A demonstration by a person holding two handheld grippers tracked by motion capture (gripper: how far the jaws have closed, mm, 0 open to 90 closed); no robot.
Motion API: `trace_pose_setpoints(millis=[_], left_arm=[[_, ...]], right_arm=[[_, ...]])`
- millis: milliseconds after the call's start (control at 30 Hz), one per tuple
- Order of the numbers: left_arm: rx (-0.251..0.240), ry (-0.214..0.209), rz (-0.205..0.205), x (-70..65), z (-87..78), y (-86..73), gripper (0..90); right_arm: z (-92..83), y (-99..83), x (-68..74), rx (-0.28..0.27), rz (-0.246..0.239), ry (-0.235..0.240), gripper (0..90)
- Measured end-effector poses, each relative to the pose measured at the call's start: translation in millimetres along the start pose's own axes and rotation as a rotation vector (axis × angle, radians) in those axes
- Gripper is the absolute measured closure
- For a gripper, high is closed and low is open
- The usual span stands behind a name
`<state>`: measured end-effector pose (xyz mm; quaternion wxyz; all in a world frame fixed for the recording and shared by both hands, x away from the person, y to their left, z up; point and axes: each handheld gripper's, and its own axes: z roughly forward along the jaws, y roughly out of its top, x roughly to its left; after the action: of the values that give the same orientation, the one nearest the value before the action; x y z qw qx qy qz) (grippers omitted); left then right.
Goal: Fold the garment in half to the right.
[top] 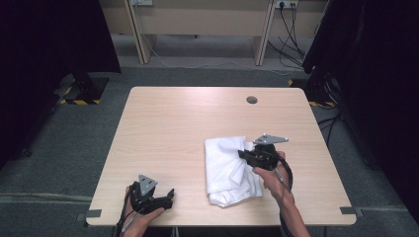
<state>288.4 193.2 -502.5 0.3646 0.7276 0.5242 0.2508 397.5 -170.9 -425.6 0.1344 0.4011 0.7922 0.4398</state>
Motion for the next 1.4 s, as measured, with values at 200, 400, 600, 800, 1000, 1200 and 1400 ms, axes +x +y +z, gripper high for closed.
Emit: trace_pose_setpoints(millis=[200,400,600,800,1000,1200,1400], left_arm=[[-0.003,0.001,-0.002,0.2,-0.3,-0.5,6.2],[0.000,0.000,0.000,0.5,-0.1,-0.1,6.0],[0.002,0.001,0.001,0.6,-0.1,0.0,5.9],[0.002,0.001,0.000,0.6,-0.1,0.0,5.9],[0.002,0.001,0.000,0.6,-0.1,0.0,5.9],[0.002,0.001,0.000,0.6,-0.1,0.0,5.9],[0.002,0.001,0.000,0.6,-0.1,0.0,5.8]], right_arm=[[-24.1,-9.6,-9.7,0.007,0.020,0.003,86.6],[-9.8,-63.4,-38.3,0.131,0.119,-0.028,81.7],[-18.7,-56.9,-31.6,0.162,0.074,-0.115,47.0],[-32.6,-50.3,-19.0,0.130,0.027,-0.182,30.2],[-22.1,-48.3,6.7,0.140,-0.030,-0.180,25.2],[-13.1,-54.2,18.7,0.184,-0.078,-0.212,25.1],[-31.2,-59.5,15.8,0.216,-0.115,-0.255,31.1]])
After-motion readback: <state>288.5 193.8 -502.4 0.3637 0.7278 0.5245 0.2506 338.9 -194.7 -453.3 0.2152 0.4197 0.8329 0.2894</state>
